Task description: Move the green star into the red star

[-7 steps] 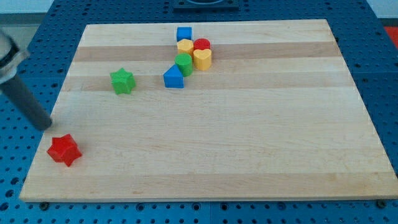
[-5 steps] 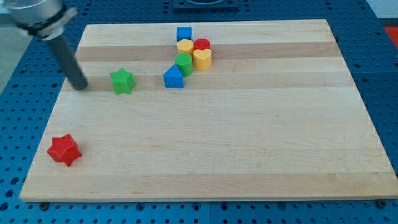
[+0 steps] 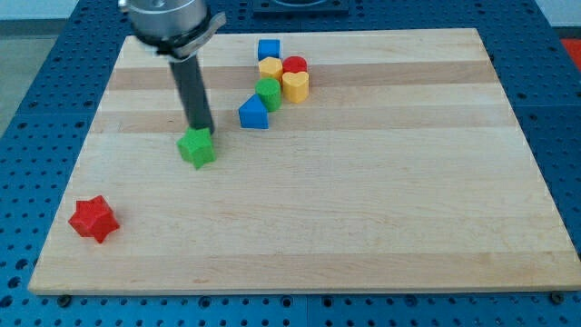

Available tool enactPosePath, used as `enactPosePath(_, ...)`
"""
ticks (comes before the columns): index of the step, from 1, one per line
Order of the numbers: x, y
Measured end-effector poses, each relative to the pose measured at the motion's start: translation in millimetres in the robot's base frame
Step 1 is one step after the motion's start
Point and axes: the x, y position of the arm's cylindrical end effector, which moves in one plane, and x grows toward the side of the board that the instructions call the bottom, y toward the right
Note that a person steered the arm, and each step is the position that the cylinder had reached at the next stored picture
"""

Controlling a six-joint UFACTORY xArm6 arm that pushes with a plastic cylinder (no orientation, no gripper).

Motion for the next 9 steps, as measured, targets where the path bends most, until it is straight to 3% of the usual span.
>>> enactPosePath(1,37,-18)
enactPosePath(3,3,26)
enactPosePath(4,15,63)
enactPosePath(7,96,-24)
enactPosePath(8,89,26)
enactPosePath(9,32,117)
